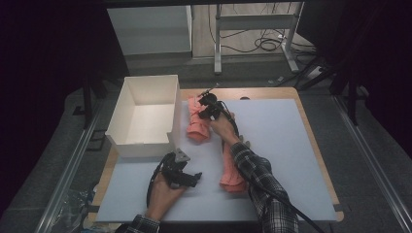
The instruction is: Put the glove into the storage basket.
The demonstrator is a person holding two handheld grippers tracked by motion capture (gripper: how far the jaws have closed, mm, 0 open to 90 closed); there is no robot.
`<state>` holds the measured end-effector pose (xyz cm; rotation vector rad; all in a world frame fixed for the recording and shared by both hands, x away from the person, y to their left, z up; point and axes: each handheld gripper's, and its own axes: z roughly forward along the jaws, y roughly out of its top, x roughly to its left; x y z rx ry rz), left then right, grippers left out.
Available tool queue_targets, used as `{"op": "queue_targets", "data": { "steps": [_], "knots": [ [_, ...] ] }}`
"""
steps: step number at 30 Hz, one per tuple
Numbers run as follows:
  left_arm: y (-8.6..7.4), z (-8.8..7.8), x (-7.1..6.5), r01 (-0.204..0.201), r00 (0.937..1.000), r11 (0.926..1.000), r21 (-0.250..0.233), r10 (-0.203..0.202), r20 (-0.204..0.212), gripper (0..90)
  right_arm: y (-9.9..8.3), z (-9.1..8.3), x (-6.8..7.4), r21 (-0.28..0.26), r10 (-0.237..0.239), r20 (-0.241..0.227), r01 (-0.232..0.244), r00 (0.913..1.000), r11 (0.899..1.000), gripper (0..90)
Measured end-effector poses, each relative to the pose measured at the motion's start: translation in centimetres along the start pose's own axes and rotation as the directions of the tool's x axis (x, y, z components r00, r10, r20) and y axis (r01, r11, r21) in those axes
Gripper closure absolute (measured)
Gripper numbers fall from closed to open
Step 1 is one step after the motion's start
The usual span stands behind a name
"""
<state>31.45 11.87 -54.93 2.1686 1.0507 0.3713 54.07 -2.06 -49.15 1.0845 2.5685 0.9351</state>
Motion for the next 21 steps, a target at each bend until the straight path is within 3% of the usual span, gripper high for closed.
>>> {"op": "queue_targets", "data": {
  "steps": [5, 15, 21],
  "knots": [
    [0.0, 0.0, 0.0, 0.002, 1.0, 1.0, 0.0, -0.002, 0.0, 2.5, -0.1, -1.0, 0.2, -0.012, -0.009, -0.013, 0.009, 0.9999, 1.0, 85.7],
    [0.0, 0.0, 0.0, -0.006, 1.0, 1.0, 0.002, 0.006, -0.002, 2.6, -0.2, -4.8, 0.0, -0.076, 0.0, -0.079, -0.006, 0.9968, 0.997, 85.5],
    [0.0, 0.0, 0.0, -0.007, 1.0, 1.0, 0.002, 0.007, -0.002, 2.5, -0.7, -7.7, 0.5, -0.1, -0.021, -0.114, 0.009, 0.9932, 0.995, 85.4]
  ]
}}
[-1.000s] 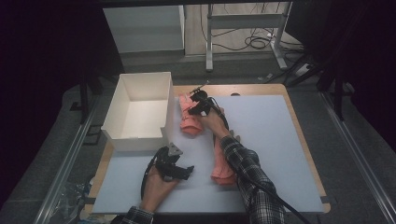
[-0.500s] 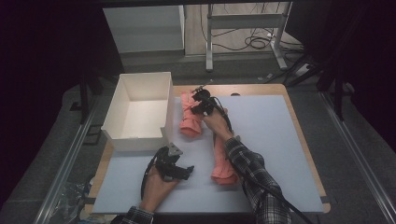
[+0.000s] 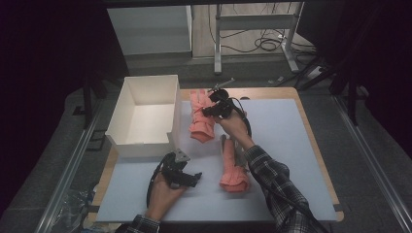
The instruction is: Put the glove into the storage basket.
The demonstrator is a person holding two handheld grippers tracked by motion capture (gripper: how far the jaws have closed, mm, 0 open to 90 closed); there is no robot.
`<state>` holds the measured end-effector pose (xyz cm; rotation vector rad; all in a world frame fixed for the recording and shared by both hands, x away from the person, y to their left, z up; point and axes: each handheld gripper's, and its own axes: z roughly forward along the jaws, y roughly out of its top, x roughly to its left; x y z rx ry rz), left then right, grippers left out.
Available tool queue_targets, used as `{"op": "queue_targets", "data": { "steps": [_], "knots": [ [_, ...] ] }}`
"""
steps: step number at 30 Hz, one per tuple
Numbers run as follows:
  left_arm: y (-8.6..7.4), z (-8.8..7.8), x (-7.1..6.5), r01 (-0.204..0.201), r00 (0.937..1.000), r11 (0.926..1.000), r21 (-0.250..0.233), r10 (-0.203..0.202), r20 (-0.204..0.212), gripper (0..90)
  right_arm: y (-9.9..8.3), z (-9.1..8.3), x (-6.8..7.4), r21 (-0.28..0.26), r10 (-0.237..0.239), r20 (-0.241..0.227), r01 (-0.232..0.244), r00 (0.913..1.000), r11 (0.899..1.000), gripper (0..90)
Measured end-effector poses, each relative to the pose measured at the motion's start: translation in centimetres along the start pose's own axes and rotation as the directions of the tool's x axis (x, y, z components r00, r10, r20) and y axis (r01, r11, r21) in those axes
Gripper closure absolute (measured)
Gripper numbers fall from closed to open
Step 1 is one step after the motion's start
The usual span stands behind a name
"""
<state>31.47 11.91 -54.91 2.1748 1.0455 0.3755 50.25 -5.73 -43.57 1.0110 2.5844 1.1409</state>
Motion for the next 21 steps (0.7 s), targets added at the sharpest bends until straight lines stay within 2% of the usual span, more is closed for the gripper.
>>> {"op": "queue_targets", "data": {
  "steps": [4, 10, 21],
  "knots": [
    [0.0, 0.0, 0.0, 0.0, 1.0, 1.0, -0.002, 0.0, 0.0, 2.6, -0.4, -1.5, 0.6, -0.006, -0.017, -0.011, 0.017, 0.9998, 1.0, 85.4],
    [0.0, 0.0, 0.0, -0.001, 1.0, 1.0, -0.004, 0.001, 0.0, 2.6, -1.4, -3.7, 1.2, -0.016, -0.014, -0.017, 0.014, 0.9998, 1.0, 85.4],
    [0.0, 0.0, 0.0, -0.001, 1.0, 1.0, -0.001, 0.001, 0.0, 2.6, -4.6, -8.3, 2.3, -0.028, -0.011, -0.018, 0.01, 0.9998, 1.0, 85.4]
  ]
}}
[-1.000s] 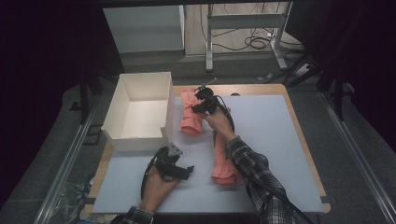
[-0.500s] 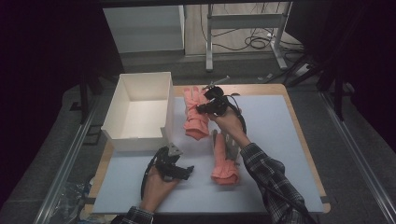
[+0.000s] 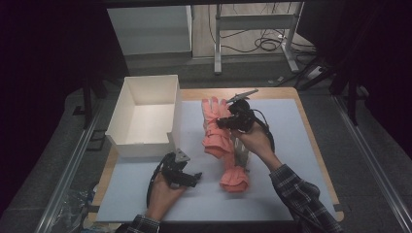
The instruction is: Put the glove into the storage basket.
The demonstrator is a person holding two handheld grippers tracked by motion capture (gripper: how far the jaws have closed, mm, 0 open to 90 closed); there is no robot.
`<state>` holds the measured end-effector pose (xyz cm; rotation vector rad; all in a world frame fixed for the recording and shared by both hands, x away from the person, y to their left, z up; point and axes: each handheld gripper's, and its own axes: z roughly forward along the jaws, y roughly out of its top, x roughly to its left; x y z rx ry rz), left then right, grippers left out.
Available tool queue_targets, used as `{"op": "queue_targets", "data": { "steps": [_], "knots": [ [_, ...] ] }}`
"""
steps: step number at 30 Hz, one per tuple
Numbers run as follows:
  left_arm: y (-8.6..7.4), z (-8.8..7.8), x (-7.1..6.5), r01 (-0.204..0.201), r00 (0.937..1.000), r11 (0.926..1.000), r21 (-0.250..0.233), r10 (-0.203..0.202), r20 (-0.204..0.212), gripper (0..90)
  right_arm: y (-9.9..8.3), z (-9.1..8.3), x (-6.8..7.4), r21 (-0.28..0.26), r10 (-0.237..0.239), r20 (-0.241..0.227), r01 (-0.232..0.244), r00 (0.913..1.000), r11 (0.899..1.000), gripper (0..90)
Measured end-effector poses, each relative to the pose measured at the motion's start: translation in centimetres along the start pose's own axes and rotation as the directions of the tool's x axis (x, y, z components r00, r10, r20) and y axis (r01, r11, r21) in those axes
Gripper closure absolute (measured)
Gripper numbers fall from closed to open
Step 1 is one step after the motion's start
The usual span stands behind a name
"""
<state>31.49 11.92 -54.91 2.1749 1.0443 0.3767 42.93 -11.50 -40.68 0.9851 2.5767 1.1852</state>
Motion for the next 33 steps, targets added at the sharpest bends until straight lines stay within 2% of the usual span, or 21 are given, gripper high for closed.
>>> {"op": "queue_targets", "data": {
  "steps": [6, 7, 8, 16, 21, 25, 33],
  "knots": [
    [0.0, 0.0, 0.0, 0.0, 1.0, 1.0, 0.0, 0.0, -0.001, 2.6, -2.1, -2.6, 0.7, -0.011, 0.01, 0.011, -0.01, 0.9999, 1.0, 85.3],
    [0.0, 0.0, 0.0, 0.0, 1.0, 1.0, 0.0, 0.0, -0.001, 2.6, -2.1, -2.6, 0.7, -0.011, 0.01, 0.011, -0.01, 0.9999, 1.0, 85.3],
    [0.0, 0.0, 0.0, -0.001, 1.0, 1.0, 0.001, 0.001, -0.001, 2.6, -2.8, -3.3, 0.9, -0.005, 0.014, 0.017, -0.014, 0.9998, 1.0, 85.3],
    [0.0, 0.0, 0.0, 0.0, 1.0, 1.0, -0.001, 0.0, 0.0, 2.6, -5.9, -5.0, 1.4, 0.008, 0.044, 0.027, -0.044, 0.9987, 0.999, 85.2],
    [0.0, 0.0, 0.0, 0.0, 1.0, 1.0, -0.001, 0.0, 0.0, 2.6, -7.5, -5.1, 1.6, 0.013, 0.058, 0.028, -0.058, 0.9979, 0.998, 85.1],
    [0.0, 0.0, 0.0, 0.001, 1.0, 1.0, -0.002, -0.001, 0.0, 2.6, -9.3, -4.1, 1.7, 0.031, 0.083, 0.02, -0.084, 0.9963, 0.996, 85.0],
    [0.0, 0.0, 0.0, 0.0, 1.0, 1.0, -0.002, 0.0, 0.0, 2.6, -10.6, -3.1, 1.7, 0.035, 0.078, 0.064, -0.08, 0.9949, 0.996, 84.0]
  ]
}}
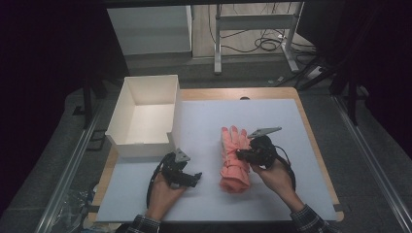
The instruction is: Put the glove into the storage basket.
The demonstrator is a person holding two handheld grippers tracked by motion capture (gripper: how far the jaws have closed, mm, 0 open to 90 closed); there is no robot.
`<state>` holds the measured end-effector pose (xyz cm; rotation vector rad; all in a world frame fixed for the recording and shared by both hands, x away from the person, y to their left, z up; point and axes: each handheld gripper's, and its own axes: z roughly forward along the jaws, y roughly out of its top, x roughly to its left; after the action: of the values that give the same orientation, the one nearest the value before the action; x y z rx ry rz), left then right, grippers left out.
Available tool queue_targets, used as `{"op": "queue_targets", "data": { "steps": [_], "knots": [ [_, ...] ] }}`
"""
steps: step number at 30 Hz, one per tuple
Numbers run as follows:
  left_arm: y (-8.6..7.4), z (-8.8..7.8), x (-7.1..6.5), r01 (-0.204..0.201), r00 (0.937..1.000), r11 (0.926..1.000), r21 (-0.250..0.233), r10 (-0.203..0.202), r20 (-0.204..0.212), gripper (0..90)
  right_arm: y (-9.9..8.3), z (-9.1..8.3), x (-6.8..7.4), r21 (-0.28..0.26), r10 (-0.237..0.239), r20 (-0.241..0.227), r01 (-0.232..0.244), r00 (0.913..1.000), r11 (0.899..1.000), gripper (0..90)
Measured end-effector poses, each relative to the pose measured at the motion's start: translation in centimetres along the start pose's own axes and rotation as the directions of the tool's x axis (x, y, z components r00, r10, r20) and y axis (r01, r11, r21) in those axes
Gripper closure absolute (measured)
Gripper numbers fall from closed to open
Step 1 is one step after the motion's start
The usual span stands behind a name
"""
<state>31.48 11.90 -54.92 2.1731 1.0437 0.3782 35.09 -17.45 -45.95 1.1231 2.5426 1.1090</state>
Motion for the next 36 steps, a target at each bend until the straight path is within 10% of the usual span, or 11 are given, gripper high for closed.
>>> {"op": "queue_targets", "data": {
  "steps": [12, 23, 36],
  "knots": [
    [0.0, 0.0, 0.0, 0.003, 1.0, 1.0, -0.002, -0.003, -0.001, 2.6, -1.1, 0.7, -0.4, -0.022, 0.0, 0.015, 0.0, 0.9999, 1.0, 74.9],
    [0.0, 0.0, 0.0, 0.005, 1.0, 1.0, -0.004, -0.005, 0.0, 2.6, -0.9, -2.5, -1.5, -0.108, -0.027, 0.035, 0.031, 0.999, 0.994, 60.7],
    [0.0, 0.0, 0.0, 0.001, 1.0, 1.0, 0.003, -0.001, 0.001, 2.6, -6.4, -2.4, -3.7, -0.074, -0.003, -0.029, 0.0, 0.9996, 0.997, 86.3]
  ]
}}
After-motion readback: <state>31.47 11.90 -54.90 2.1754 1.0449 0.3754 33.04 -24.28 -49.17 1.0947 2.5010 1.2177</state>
